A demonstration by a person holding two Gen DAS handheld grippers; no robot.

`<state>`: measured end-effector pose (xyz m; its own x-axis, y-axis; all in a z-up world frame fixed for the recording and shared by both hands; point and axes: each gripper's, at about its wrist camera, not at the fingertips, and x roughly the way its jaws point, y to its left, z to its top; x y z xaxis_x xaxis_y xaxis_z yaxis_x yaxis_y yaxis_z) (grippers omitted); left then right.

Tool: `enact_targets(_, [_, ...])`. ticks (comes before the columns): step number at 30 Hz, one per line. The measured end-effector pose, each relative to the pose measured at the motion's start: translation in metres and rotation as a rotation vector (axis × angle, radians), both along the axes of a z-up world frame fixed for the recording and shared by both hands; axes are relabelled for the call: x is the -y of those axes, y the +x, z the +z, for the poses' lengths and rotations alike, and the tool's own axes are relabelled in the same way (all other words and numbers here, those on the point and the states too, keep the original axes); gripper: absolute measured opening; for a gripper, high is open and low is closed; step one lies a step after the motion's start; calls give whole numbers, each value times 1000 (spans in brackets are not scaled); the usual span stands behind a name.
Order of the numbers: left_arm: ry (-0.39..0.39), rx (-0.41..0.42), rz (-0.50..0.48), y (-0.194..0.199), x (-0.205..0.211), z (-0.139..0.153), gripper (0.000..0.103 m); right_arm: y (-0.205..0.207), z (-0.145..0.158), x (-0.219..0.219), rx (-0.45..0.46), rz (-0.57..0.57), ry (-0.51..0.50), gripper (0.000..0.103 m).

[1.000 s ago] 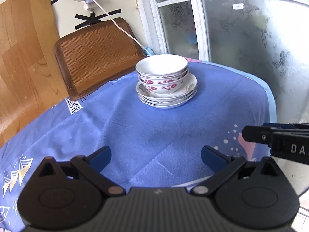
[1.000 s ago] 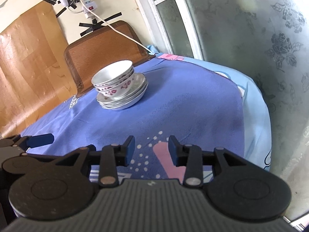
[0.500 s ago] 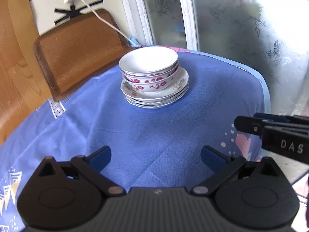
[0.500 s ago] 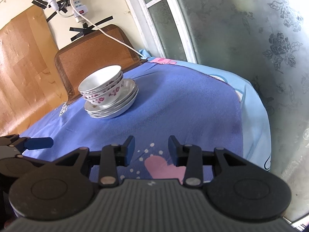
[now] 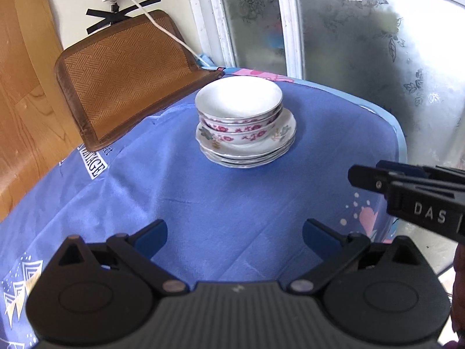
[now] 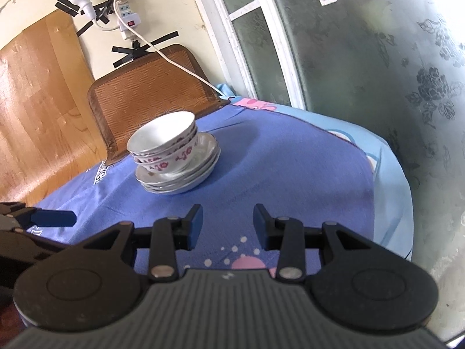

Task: Organize plates and bowls

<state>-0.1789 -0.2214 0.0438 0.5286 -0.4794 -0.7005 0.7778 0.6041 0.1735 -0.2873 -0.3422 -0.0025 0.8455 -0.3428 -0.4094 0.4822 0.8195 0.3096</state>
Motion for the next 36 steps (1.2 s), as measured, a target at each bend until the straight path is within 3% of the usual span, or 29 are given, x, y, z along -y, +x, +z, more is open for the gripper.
enact_targets(22, [27,-17,35,3,-5,-6,103,5,1,-1,1,11,0,42])
enact_targets(36, [34,-99,49,11,-12,-12,103,8,0,-3,-5,25,2,42])
